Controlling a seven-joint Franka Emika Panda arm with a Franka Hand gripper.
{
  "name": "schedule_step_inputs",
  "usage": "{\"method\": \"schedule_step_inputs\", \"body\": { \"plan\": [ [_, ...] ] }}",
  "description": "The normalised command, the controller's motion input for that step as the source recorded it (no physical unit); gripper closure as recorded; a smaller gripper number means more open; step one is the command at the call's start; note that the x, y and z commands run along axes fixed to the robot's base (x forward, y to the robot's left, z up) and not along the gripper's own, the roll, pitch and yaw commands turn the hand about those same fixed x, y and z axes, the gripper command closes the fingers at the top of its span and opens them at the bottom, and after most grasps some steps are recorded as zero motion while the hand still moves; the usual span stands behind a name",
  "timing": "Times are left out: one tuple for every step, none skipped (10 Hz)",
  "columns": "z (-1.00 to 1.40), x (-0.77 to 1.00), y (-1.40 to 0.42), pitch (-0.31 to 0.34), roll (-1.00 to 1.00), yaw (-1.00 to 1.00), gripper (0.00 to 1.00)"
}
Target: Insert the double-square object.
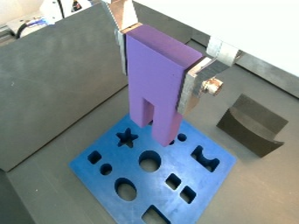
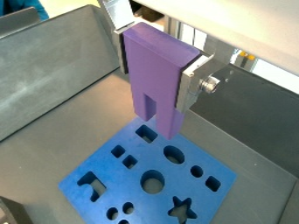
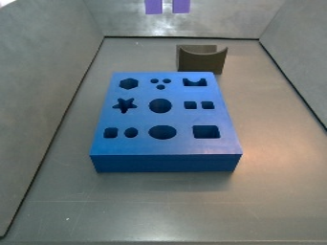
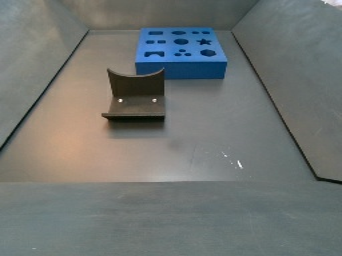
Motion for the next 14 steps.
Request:
{"method": "schedule_step_inputs", "body": {
  "plan": [
    [-0.55, 0.85, -0.15, 0.136, 0.31, 0.16, 1.00],
    [-0.31, 0.84, -0.05, 0.166, 0.41, 0.13, 1.00],
    [-0.28, 0.83, -0.03, 0.163, 0.43, 0.15, 1.00],
    [-0.51, 0.88, -0.09, 0.130, 0.33, 0.12, 1.00],
    [-0.92, 0.57, 0.01, 0.021, 0.12, 0.00, 1.00],
    [-0.97, 0.53, 0.03, 0.019, 0.12, 0.00, 1.00],
    [-1.00, 0.48, 0.04, 0.000, 0.04, 0.00, 1.00],
    [-1.00, 0.54, 0.04, 0.010, 0.00, -0.01, 1.00],
    [-0.99, 0.53, 0.03, -0.026, 0.00, -0.01, 1.00],
    [-0.69, 0.45, 0.00, -0.057, 0.22, -0.01, 1.00],
    [-0.69, 0.39, 0.00, -0.050, 0.25, 0.00, 1.00],
    [-0.69, 0.39, 0.00, -0.091, 0.22, 0.00, 1.00],
    [-0.51, 0.43, 0.00, -0.086, 0.26, 0.00, 1.00],
    [-0.28, 0.53, 0.00, 0.000, 0.25, 0.00, 1.00]
  ]
}}
